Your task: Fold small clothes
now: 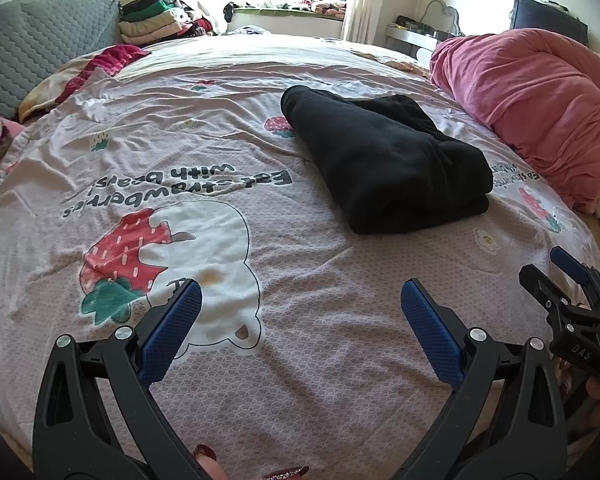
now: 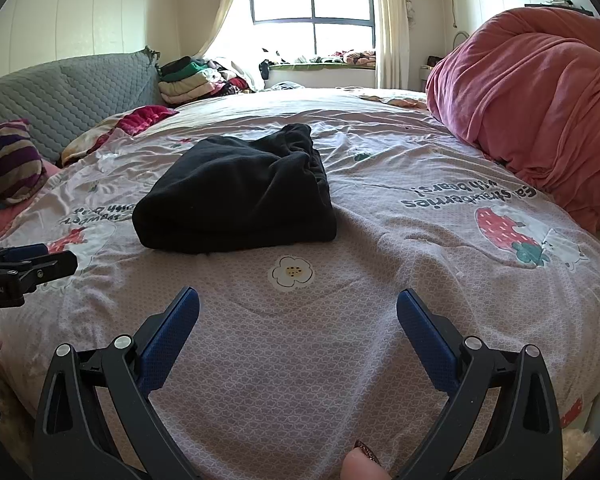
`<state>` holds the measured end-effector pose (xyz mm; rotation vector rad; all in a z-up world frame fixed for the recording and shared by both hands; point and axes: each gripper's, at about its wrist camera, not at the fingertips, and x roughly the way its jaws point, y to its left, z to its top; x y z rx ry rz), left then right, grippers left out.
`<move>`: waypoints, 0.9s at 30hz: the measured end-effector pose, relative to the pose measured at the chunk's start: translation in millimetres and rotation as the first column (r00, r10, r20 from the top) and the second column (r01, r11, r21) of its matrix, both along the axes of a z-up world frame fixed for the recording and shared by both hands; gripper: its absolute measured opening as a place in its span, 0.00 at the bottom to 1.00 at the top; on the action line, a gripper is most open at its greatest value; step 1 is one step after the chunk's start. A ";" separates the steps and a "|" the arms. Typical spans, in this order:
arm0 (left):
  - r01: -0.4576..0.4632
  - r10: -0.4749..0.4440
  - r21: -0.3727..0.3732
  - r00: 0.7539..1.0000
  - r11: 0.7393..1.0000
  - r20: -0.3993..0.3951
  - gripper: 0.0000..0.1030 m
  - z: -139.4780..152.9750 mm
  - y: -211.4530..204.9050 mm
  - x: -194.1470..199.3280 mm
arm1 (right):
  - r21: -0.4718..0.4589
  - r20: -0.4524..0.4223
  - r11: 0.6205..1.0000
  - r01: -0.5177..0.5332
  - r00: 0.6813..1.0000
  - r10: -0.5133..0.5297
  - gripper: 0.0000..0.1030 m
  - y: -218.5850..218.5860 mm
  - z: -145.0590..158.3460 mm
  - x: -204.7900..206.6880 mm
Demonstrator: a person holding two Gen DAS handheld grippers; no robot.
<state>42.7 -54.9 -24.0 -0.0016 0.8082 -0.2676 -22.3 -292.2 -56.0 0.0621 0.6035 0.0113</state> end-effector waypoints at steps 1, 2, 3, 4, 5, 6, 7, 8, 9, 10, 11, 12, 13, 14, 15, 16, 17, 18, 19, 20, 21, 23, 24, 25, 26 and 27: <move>0.000 0.000 0.003 1.000 1.000 0.001 0.91 0.0 0.4 -0.1 | 0.001 0.000 1.000 0.000 1.000 0.000 0.95 -0.1 0.0 0.0; 0.001 -0.001 0.005 1.000 1.000 0.000 0.91 0.4 -0.7 -0.1 | 0.003 0.000 1.000 -0.001 1.000 0.001 0.96 -0.1 0.0 0.1; 0.000 0.000 0.005 1.000 1.000 0.000 0.91 0.4 -0.1 0.0 | 0.003 0.001 1.000 -0.001 1.000 0.001 0.96 -0.4 0.2 0.0; -0.001 0.001 0.004 1.000 1.000 0.000 0.91 0.4 0.2 -0.1 | 0.001 0.001 1.000 0.000 1.000 0.000 0.96 0.0 0.1 0.0; -0.001 0.001 0.004 1.000 1.000 0.000 0.91 0.5 -0.5 -0.1 | 0.002 0.000 1.000 0.000 1.000 0.000 0.96 0.1 -0.3 0.6; 0.000 0.000 0.005 1.000 1.000 0.000 0.91 0.4 -0.9 -0.2 | 0.003 -0.001 1.000 -0.001 1.000 0.001 0.96 -0.1 -0.3 0.8; -0.001 0.001 0.005 1.000 1.000 0.001 0.91 0.5 -0.8 -0.3 | 0.001 -0.001 1.000 0.000 1.000 0.000 0.96 0.3 -0.3 0.6; -0.003 0.003 0.004 1.000 1.000 0.001 0.91 0.3 0.4 -0.1 | 0.000 0.000 1.000 0.000 1.000 0.000 0.96 0.4 -0.3 0.4; -0.003 0.003 0.004 1.000 1.000 -0.002 0.91 0.0 0.2 0.1 | -0.001 0.000 1.000 0.000 1.000 0.000 0.96 0.1 -0.2 0.4; -0.004 0.004 0.002 1.000 1.000 -0.004 0.91 0.1 0.5 0.0 | 0.001 0.000 1.000 0.000 1.000 0.000 0.96 0.2 -0.2 0.5; -0.005 0.005 -0.001 1.000 1.000 -0.006 0.91 -0.3 2.0 0.2 | 0.001 0.000 1.000 0.000 1.000 0.000 0.96 0.3 -0.2 0.5; -0.007 0.007 0.001 1.000 1.000 -0.007 0.91 -0.1 1.3 0.4 | 0.000 0.000 1.000 0.000 1.000 0.000 0.96 0.0 -0.2 0.5; -0.007 0.007 0.002 1.000 1.000 -0.009 0.91 -0.5 2.4 0.6 | 0.001 0.000 1.000 0.001 1.000 -0.001 0.96 0.3 -0.1 0.4; -0.007 0.007 0.003 1.000 1.000 -0.009 0.91 -0.5 1.8 0.3 | 0.001 -0.001 1.000 0.002 1.000 -0.002 0.96 0.1 -0.4 0.6; -0.007 0.007 0.004 1.000 1.000 -0.010 0.91 -0.7 2.1 0.2 | 0.001 -0.001 1.000 0.003 1.000 -0.003 0.96 -0.4 -0.5 0.8; -0.006 0.006 0.005 1.000 1.000 -0.011 0.91 -0.9 2.3 0.4 | 0.001 -0.002 1.000 0.002 1.000 -0.002 0.96 -0.3 -0.7 0.9; -0.005 0.005 0.007 1.000 1.000 -0.011 0.91 -0.9 0.9 0.4 | 0.002 -0.004 1.000 0.003 1.000 -0.003 0.96 -1.2 -0.8 1.1; -0.005 0.006 0.009 1.000 1.000 -0.013 0.91 -1.3 1.3 0.5 | 0.002 -0.006 1.000 0.003 1.000 -0.003 0.96 -0.5 -2.0 1.8; -0.005 0.005 0.011 1.000 1.000 -0.013 0.91 -1.4 0.3 0.1 | 0.003 -0.007 1.000 0.003 1.000 -0.003 0.96 -0.6 -2.3 1.8; -0.003 0.003 0.011 1.000 1.000 -0.013 0.91 -1.4 0.4 0.1 | 0.004 -0.007 1.000 0.003 1.000 -0.003 0.96 -0.7 -2.5 1.6; -0.002 0.002 0.012 1.000 1.000 -0.014 0.91 -1.6 0.3 0.1 | 0.004 -0.008 1.000 0.004 1.000 -0.004 0.96 -0.4 -2.3 1.2; 0.001 -0.001 0.012 1.000 1.000 -0.014 0.91 -1.9 -1.2 0.3 | 0.005 -0.008 1.000 0.004 1.000 -0.004 0.96 -1.0 -2.4 1.1; 0.002 -0.002 0.015 1.000 1.000 -0.015 0.91 -2.2 -1.0 0.2 | 0.004 -0.008 1.000 0.004 1.000 -0.004 0.96 -0.5 -2.3 1.3; 0.002 -0.002 0.018 1.000 1.000 -0.015 0.91 -2.2 -1.8 0.2 | 0.002 -0.008 1.000 0.004 1.000 -0.004 0.96 -0.3 -2.3 1.3; 0.005 -0.005 0.019 1.000 1.000 -0.016 0.91 -2.4 -1.9 -0.1 | 0.003 -0.008 1.000 0.003 1.000 -0.003 0.96 -0.4 -2.3 1.4; 0.007 -0.007 0.017 1.000 1.000 -0.017 0.91 -2.4 -1.9 -0.3 | 0.003 -0.008 1.000 0.003 1.000 -0.003 0.96 -0.5 -2.3 1.4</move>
